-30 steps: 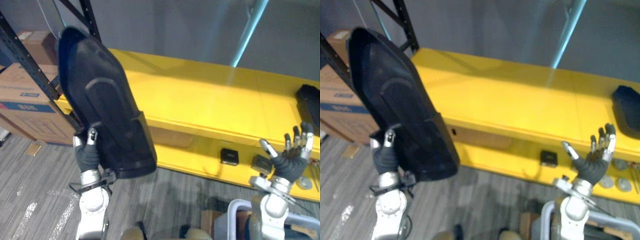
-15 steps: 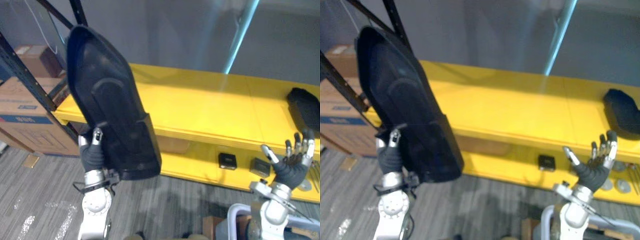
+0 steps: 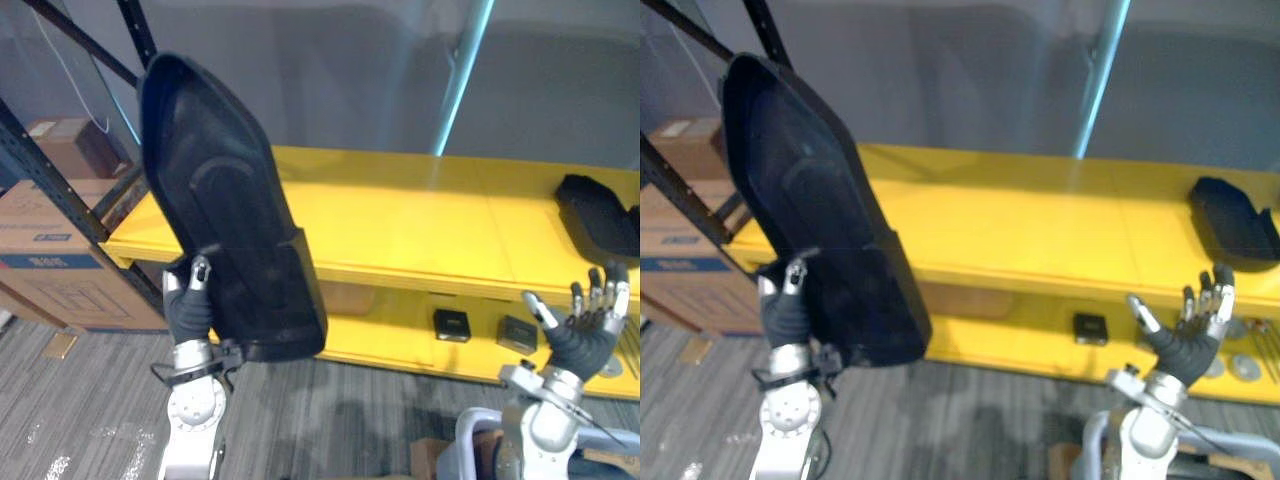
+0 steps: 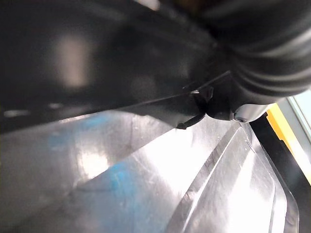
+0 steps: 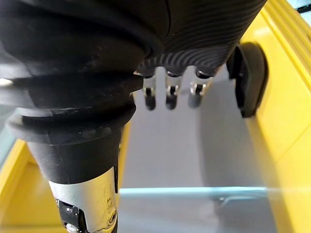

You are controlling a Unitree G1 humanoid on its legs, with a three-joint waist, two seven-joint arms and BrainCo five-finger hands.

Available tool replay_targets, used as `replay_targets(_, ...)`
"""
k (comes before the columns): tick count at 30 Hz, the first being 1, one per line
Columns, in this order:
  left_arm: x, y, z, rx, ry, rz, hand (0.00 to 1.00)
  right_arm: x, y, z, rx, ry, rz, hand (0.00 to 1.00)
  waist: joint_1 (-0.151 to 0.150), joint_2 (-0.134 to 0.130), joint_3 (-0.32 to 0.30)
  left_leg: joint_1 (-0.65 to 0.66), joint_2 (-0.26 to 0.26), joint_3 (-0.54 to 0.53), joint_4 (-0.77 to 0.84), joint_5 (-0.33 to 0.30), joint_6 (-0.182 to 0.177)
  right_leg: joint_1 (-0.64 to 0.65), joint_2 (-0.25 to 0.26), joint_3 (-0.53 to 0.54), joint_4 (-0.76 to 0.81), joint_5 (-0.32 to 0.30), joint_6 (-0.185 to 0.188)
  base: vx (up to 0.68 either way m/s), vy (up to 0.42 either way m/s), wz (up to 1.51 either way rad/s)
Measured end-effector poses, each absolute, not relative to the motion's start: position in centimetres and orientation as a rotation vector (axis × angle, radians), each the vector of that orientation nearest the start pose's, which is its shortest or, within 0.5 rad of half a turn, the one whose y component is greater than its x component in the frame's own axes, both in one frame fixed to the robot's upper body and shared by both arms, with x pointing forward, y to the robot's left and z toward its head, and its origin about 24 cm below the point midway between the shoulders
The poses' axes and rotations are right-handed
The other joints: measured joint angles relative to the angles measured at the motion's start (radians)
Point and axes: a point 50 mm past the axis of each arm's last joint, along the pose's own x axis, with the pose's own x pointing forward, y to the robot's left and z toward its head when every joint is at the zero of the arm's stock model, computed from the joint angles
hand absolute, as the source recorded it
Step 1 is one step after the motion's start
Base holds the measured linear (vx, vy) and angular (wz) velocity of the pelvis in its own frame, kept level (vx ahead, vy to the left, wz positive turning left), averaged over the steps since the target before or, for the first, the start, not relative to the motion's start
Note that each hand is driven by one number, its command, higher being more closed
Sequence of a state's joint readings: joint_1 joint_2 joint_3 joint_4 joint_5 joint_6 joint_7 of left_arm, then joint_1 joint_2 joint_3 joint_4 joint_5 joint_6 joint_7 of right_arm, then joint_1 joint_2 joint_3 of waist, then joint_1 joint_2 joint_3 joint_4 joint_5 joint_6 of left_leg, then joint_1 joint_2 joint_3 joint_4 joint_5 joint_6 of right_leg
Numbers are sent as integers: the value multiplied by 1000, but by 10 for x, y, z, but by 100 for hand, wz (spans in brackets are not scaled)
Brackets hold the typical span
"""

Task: Walk over and take plastic housings, then place them on the shelf

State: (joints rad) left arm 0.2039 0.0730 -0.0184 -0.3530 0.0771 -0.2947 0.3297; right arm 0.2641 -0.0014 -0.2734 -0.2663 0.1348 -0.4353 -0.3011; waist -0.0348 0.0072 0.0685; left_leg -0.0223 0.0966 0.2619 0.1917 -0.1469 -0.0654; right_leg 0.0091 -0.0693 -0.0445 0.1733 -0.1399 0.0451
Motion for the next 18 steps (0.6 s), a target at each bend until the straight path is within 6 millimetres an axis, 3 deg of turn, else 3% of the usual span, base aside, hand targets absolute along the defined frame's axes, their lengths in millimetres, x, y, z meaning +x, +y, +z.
replay_targets(1,200,178,106,82,-463,327,100,172,-242,88,49,-468,-632,0,3,5,3,-2,9,2,29,-12,-4,8,5,3,-1,-4,-4,48,-29,-13)
replay_targets(3,199,179,102,88,-445,330,100,169,-242,87,53,-466,-626,0,7,11,21,-102,54,-6,291,-40,0,17,14,4,16,-43,-17,-20,-27,-8)
replay_targets(4,196,179,99,88,-426,336,100,166,-244,87,41,-470,-620,0,15,32,37,-193,98,-39,507,-13,15,24,30,13,50,-64,-27,-19,-17,-30)
replay_targets(5,194,181,96,95,-408,342,100,162,-246,89,24,-474,-620,0,24,59,58,-259,132,-79,677,55,11,39,48,28,83,-88,-34,44,21,-35)
replay_targets(6,192,184,94,101,-398,351,100,161,-246,89,19,-476,-617,0,24,64,67,-283,140,-100,738,107,4,51,53,35,93,-98,-42,111,57,-43)
replay_targets(7,188,190,91,116,-381,370,100,160,-246,90,18,-479,-614,0,25,64,71,-313,140,-117,807,216,-4,66,48,57,101,-108,-49,113,55,-51)
replay_targets(8,186,194,91,123,-376,385,100,160,-245,94,16,-498,-605,0,36,60,72,-328,138,-117,839,256,4,78,37,83,95,-109,-50,102,34,-54)
replay_targets(9,186,194,91,118,-377,385,100,159,-245,95,14,-508,-605,0,38,60,72,-325,137,-120,830,226,3,81,36,91,92,-109,-50,131,42,-48)
replay_targets(10,187,194,92,102,-387,376,100,159,-245,97,15,-524,-601,0,37,59,71,-323,135,-126,747,140,10,81,36,102,91,-110,-49,144,46,-27)
replay_targets(11,187,194,93,99,-393,372,100,161,-244,99,20,-534,-593,0,36,56,72,-312,128,-134,634,95,18,75,35,110,88,-108,-46,188,84,-45)
replay_targets(12,187,195,93,99,-393,374,100,165,-238,102,37,-550,-569,0,45,46,77,-263,119,-147,423,83,19,67,31,139,94,-111,-36,139,94,-54)
replay_targets(14,187,195,93,97,-392,375,100,169,-231,108,48,-572,-531,0,51,44,77,-193,121,-151,213,99,14,61,28,177,117,-134,-3,192,195,-65)
replay_targets(15,187,195,93,100,-393,375,100,171,-228,108,55,-572,-522,0,51,39,79,-148,111,-140,166,63,-46,60,13,199,144,-161,22,248,301,-44)
replay_targets(18,189,197,96,103,-408,381,100,174,-226,110,62,-582,-517,0,43,-22,63,-172,57,-87,183,28,-19,43,-59,210,118,-139,65,207,272,-25)
